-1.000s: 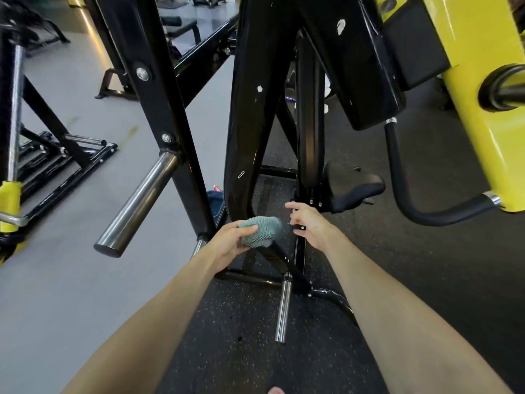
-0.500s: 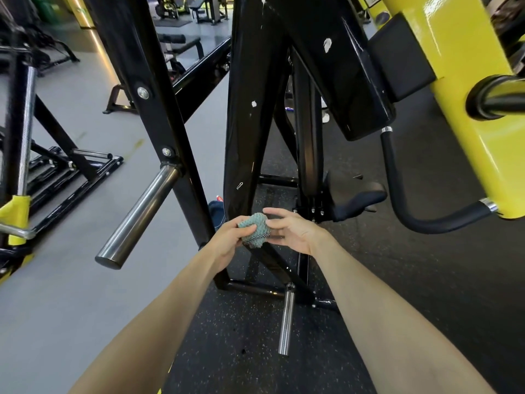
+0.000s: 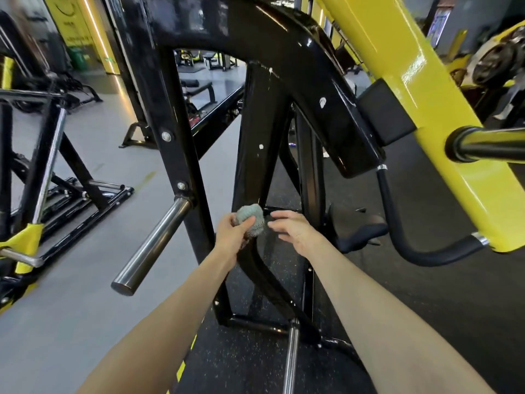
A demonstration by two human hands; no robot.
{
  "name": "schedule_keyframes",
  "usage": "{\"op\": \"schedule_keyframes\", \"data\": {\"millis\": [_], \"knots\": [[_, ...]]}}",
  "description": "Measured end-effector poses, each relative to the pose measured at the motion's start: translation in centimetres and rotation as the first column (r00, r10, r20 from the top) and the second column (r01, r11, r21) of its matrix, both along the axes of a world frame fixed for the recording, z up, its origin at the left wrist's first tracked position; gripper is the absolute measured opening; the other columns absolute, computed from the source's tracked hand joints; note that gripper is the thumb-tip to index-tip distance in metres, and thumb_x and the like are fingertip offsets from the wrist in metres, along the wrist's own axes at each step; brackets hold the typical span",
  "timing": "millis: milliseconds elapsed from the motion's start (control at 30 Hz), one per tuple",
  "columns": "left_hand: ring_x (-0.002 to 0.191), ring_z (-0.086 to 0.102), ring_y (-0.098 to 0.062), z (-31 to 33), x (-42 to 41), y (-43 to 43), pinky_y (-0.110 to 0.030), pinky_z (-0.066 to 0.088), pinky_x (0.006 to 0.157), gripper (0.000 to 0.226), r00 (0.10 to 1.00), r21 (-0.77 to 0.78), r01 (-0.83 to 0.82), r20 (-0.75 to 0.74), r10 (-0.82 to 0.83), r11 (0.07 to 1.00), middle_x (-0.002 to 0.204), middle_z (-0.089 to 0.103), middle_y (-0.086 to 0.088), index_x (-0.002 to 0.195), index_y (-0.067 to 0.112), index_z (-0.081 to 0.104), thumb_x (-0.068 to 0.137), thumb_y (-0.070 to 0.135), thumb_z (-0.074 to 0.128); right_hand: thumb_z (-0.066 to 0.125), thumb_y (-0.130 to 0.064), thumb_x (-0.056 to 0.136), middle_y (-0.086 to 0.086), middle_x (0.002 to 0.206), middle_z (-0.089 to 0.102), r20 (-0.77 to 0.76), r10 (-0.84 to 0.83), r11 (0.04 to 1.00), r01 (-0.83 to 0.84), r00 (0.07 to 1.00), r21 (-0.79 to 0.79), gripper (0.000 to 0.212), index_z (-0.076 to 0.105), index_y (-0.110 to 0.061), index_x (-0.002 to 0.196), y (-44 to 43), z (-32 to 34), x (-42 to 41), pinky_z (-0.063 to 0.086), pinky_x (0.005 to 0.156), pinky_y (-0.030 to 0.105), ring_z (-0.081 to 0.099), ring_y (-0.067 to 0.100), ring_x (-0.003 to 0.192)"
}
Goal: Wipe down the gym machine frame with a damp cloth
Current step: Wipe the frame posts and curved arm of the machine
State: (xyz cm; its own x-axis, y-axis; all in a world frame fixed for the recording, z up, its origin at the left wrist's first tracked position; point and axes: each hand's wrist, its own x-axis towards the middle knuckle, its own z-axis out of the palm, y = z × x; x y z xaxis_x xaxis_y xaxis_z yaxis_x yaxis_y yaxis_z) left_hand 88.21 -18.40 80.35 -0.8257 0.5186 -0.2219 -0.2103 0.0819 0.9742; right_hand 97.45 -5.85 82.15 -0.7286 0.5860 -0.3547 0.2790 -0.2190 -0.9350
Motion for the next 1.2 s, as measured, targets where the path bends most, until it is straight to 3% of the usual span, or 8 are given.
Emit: {"op": "schedule_keyframes", "data": {"millis": [167,333,533,700,833,900,1000,1200], "knots": [[0.074,0.05,-0.009,4.6,-2.6,0.2,-0.013,0.04,0.063,0.026,0.8,-0.133,-0.097,-0.599,-0.002,0.986,0.089,0.052,-0.001,0.097,0.011,0.047,0.085,0.009,0.07,0.057,-0.012,0.095,0.007,0.103,0.064,-0.002,-0.105,0.994,0.105,0.995,0.032,0.021,0.065,-0.013,0.115,1.3,4.2,-0.9,0.051,0.085,0.033,0.061,0.019,0.095],[0.087,0.046,-0.02,10.9,-4.8,3.8,-0.03,0.033,0.067,0.028,0.411,-0.074,-0.151,-0.912,-0.006,0.986,0.099,0.044,-0.001,0.094,0.017,0.045,0.081,-0.003,0.061,0.057,-0.009,0.093,0.005,0.111,0.059,-0.108,-0.206,0.977,0.211,0.973,0.042,0.037,0.054,-0.017,0.13,2.2,8.7,-3.1,0.048,0.085,0.034,0.057,0.018,0.096],[0.091,0.045,-0.025,18.8,-8.4,7.7,-0.032,0.041,0.07,0.043,-0.127,0.163,0.012,-0.978,0.163,0.987,0.095,0.061,-0.011,0.103,0.012,0.054,0.065,-0.009,0.049,0.058,-0.015,0.094,0.004,0.137,0.048,-0.298,-0.282,0.947,0.314,0.912,0.067,0.058,0.034,-0.017,0.146,3.1,14.4,-5.6,0.034,0.102,0.033,0.043,0.02,0.128],[0.087,0.045,-0.025,19.5,-11.1,10.3,-0.029,0.043,0.083,0.036,-0.161,0.336,0.14,-0.92,0.357,0.931,0.092,0.066,-0.016,0.101,-0.004,0.069,0.073,-0.014,0.049,0.054,-0.01,0.095,0.005,0.137,0.052,-0.373,-0.305,0.946,0.325,0.876,-0.01,0.051,0.04,-0.016,0.143,3.7,14.4,-7.7,0.032,0.097,0.028,0.047,0.018,0.126],[0.081,0.042,-0.025,16.6,-11.7,10.4,-0.034,0.047,0.066,0.028,-0.569,0.044,0.244,-0.802,0.18,0.969,0.09,0.064,-0.013,0.106,0.001,0.06,0.08,-0.002,0.049,0.037,0.014,0.082,0.003,0.105,0.063,-0.429,-0.285,0.952,0.306,0.857,-0.02,0.059,0.051,-0.016,0.132,4.1,13.2,-9.0,0.038,0.073,0.024,0.053,0.016,0.097],[0.082,0.043,-0.023,18.8,-11.7,10.3,-0.03,0.044,0.062,0.03,-0.567,0.019,0.213,-0.811,0.14,0.977,0.088,0.063,-0.012,0.102,0.001,0.063,0.076,-0.003,0.049,0.031,0.019,0.079,0.012,0.107,0.062,-0.413,-0.306,0.946,0.324,0.858,-0.026,0.068,0.047,-0.011,0.138,4.3,13.0,-9.5,0.037,0.066,0.025,0.052,0.018,0.087],[0.083,0.044,-0.025,22.6,-11.2,10.3,-0.028,0.042,0.055,0.032,-0.31,0.209,0.162,-0.917,0.25,0.965,0.087,0.058,-0.015,0.099,-0.002,0.068,0.075,-0.011,0.048,0.033,0.021,0.077,0.016,0.097,0.063,-0.346,-0.307,0.941,0.338,0.887,0.032,0.067,0.046,-0.005,0.138,4.7,12.8,-10.3,0.038,0.058,0.022,0.052,0.016,0.072],[0.078,0.042,-0.024,18.8,-10.7,9.7,-0.033,0.045,0.055,0.03,-0.604,0.071,0.155,-0.782,0.152,0.985,0.08,0.059,-0.014,0.094,-0.002,0.07,0.077,-0.003,0.045,0.037,0.017,0.072,0.01,0.097,0.061,-0.331,-0.289,0.947,0.32,0.898,0.043,0.075,0.044,-0.014,0.14,5.9,12.4,-10.7,0.041,0.066,0.025,0.054,0.017,0.082]]}}
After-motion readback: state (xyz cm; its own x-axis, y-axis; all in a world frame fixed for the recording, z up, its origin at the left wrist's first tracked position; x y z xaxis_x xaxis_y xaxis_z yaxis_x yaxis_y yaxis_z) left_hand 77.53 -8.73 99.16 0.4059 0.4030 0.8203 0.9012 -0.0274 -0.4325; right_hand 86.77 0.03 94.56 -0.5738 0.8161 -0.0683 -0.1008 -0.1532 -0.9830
